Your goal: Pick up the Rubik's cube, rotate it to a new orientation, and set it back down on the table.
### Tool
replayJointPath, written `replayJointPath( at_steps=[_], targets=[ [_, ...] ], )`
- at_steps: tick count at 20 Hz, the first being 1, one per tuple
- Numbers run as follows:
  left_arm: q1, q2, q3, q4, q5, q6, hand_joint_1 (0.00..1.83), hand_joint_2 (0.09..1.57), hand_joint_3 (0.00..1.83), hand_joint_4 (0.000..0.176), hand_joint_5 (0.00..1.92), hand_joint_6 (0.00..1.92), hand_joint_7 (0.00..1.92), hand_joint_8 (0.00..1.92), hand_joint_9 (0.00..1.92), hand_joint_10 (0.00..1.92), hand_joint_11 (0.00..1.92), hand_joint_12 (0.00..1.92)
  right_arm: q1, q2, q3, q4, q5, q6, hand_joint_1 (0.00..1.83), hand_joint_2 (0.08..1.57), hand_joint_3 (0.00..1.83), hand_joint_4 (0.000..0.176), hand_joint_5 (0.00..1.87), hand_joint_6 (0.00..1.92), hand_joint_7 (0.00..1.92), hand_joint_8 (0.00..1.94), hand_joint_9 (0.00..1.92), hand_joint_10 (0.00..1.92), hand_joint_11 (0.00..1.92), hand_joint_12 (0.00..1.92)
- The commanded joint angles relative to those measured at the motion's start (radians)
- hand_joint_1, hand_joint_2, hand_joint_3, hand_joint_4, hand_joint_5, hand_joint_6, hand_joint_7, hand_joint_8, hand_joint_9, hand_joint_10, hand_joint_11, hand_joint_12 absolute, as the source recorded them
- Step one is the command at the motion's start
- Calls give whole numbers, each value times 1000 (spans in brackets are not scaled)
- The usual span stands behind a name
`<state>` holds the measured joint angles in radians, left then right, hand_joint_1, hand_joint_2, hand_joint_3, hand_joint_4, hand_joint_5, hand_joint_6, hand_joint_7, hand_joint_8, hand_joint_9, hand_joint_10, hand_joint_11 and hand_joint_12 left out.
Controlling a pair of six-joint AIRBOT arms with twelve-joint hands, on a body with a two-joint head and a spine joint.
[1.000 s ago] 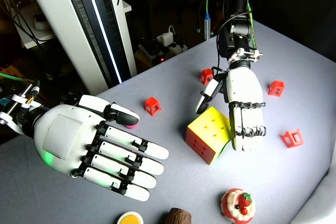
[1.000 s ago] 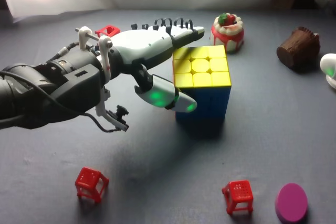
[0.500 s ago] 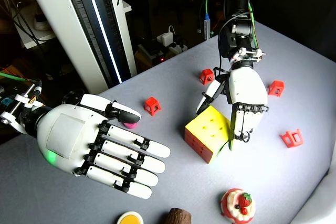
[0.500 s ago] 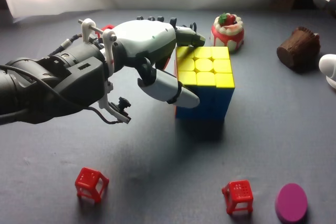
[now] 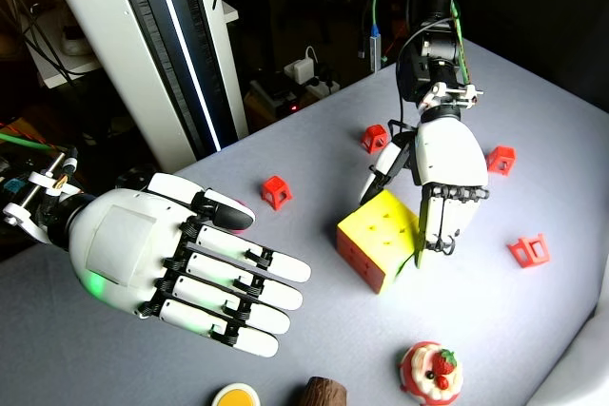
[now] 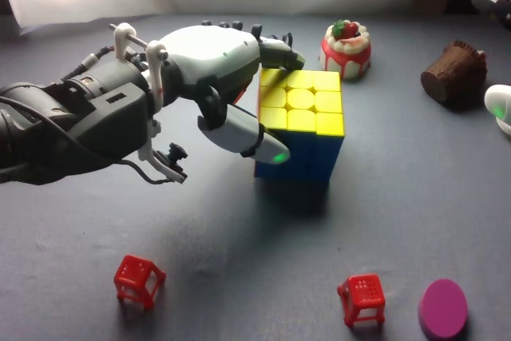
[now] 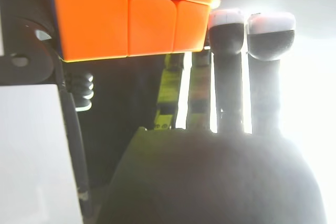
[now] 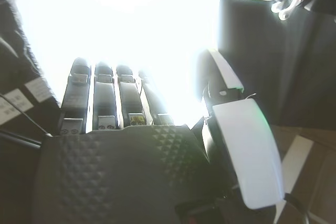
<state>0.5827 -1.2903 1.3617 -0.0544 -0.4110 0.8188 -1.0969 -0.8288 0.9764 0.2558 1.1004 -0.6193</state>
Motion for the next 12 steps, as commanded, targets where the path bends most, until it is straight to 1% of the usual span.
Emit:
replayJointPath(
  at_steps=[1, 2, 3, 4, 5, 6, 7, 8, 9, 10, 11, 12],
  targets=[
    [-19, 7, -1, 7, -128, 7, 1232, 1188, 1, 0, 785, 1125, 912, 1397, 987, 1728, 976, 1918, 16, 2, 6, -4, 129, 7, 369, 1403, 0, 0, 0, 0, 0, 0, 0, 0, 0, 602],
    [-19, 15, -6, 8, -138, 6, 1224, 1195, 5, 0, 780, 1147, 887, 1442, 982, 1798, 990, 1920, 22, 1, 8, -13, 129, 7, 344, 1400, 0, 0, 0, 0, 0, 0, 0, 0, 0, 653],
    [-18, 21, -9, 8, -149, 5, 1210, 1209, 12, 0, 745, 1199, 862, 1464, 918, 1797, 943, 1921, 27, 0, 11, -21, 129, 7, 328, 1402, 0, 0, 0, 0, 0, 0, 0, 0, 0, 786],
    [-13, 32, -19, 11, -172, -3, 1190, 1219, 16, 0, 737, 1230, 832, 1489, 882, 1794, 918, 1921, 33, -5, 18, -33, 130, 7, 333, 1425, 9, 0, 0, 0, 0, 0, 0, 0, 0, 813],
    [-10, 36, -22, 13, -182, -8, 1181, 1224, 11, 0, 737, 1228, 823, 1482, 860, 1702, 896, 1921, 34, -8, 22, -38, 132, 7, 339, 1442, 6, 0, 0, 0, 0, 0, 0, 0, 0, 601],
    [-2, 44, -28, 18, -206, -20, 1192, 1221, 5, 0, 746, 1200, 833, 1472, 877, 1661, 918, 1916, 36, -17, 34, -46, 138, 7, 306, 1445, 5, 0, 0, 0, 0, 0, 0, 0, 0, 566],
    [4, 50, -34, 23, -226, -29, 1200, 1214, 0, 0, 770, 1163, 846, 1464, 911, 1658, 939, 1917, 38, -23, 41, -54, 140, 7, 314, 1463, 6, 0, 0, 0, 0, 0, 0, 0, 0, 416],
    [13, 58, -41, 31, -249, -41, 1229, 1189, 0, 0, 817, 1085, 906, 1392, 995, 1625, 1007, 1885, 43, -32, 53, -65, 140, 7, 337, 1484, 6, 0, 0, 0, 0, 0, 0, 0, 0, 91],
    [19, 64, -48, 36, -270, -49, 1133, 1198, 0, 0, 820, 1238, 991, 1428, 1060, 1622, 1049, 1880, 49, -41, 66, -78, 140, 7, 275, 1519, 18, 0, 0, 0, 0, 0, 0, 0, 0, 17],
    [24, 70, -54, 43, -284, -56, 1099, 1218, 6, 0, 784, 1325, 988, 1467, 1062, 1630, 1043, 1887, 53, -49, 76, -88, 140, 7, 168, 1547, 26, 0, 0, 0, 0, 0, 0, 0, 0, 3],
    [29, 76, -61, 51, -302, -64, 1097, 1215, 3, 0, 791, 1320, 988, 1471, 1068, 1616, 1036, 1878, 60, -63, 94, -102, 140, 7, 33, 1566, 29, 0, 0, 0, 0, 0, 0, 0, 0, 0],
    [35, 83, -69, 57, -320, -71, 1075, 1238, 10, 0, 747, 1387, 943, 1538, 1031, 1680, 1015, 1912, 67, -82, 115, -116, 140, 7, 6, 1565, 26, 0, 0, 0, 0, 0, 38, 17, 38, 19]
  ],
)
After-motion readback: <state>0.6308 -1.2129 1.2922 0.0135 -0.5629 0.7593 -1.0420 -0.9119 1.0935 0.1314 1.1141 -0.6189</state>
